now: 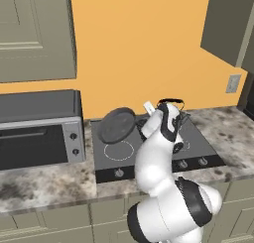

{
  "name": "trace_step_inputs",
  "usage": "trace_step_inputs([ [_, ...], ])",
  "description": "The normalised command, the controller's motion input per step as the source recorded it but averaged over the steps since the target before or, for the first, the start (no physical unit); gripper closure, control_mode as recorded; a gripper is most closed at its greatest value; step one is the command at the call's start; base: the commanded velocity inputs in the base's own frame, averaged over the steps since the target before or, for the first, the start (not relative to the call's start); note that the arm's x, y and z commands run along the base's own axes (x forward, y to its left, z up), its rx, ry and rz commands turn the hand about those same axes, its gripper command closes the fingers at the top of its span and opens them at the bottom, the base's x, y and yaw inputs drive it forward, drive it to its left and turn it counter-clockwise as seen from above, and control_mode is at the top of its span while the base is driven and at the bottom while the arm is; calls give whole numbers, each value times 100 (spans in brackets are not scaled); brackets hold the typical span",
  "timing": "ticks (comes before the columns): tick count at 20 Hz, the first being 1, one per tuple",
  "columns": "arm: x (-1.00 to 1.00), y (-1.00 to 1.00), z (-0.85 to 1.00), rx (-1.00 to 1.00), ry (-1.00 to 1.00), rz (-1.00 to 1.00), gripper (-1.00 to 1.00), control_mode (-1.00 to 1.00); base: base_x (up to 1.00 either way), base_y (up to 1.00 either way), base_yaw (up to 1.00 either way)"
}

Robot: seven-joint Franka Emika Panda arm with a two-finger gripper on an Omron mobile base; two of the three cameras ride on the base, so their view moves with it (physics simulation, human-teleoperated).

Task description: Pick the pan from the cabinet and place it on the stove. Then turn on the stove burner for the pan.

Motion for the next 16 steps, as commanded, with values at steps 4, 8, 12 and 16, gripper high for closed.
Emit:
trace_step_inputs([
  [4,54,1,-24,4,1,-3,100,-100,0,0,0],
  [8,56,11,-30,4,0,-8,100,-100,0,0,0],
  [12,49,17,-34,2,0,-9,100,-100,0,0,0],
  [16,44,19,-40,0,0,-9,100,-100,0,0,0],
])
